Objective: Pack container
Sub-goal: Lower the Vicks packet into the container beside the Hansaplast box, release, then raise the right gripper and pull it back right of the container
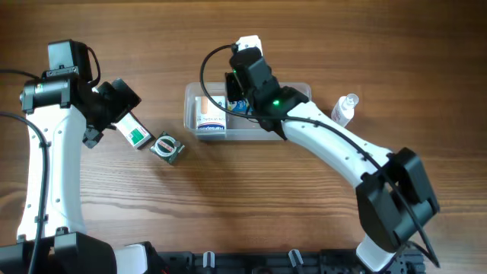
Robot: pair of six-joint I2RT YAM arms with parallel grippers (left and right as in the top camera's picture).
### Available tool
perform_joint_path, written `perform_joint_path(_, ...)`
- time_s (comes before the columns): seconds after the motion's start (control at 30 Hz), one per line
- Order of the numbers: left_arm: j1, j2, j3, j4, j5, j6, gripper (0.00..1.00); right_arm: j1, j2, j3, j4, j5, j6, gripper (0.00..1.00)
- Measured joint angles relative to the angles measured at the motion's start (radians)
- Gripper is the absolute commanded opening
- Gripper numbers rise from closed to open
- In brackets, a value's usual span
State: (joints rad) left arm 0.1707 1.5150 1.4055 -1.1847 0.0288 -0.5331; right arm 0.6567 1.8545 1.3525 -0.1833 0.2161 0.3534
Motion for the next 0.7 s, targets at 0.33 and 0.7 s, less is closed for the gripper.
perform_joint_path(0.33,0.0,0.0,0.0,0.0,0.0,0.0,1.0,0.0,0.064,0.0,0.005,0.021,-0.001,0.09)
perform_joint_path(0.7,0.0,0.0,0.0,0.0,0.0,0.0,1.0,0.0,0.069,0.002,-0.027,0.032,-0.045,0.12)
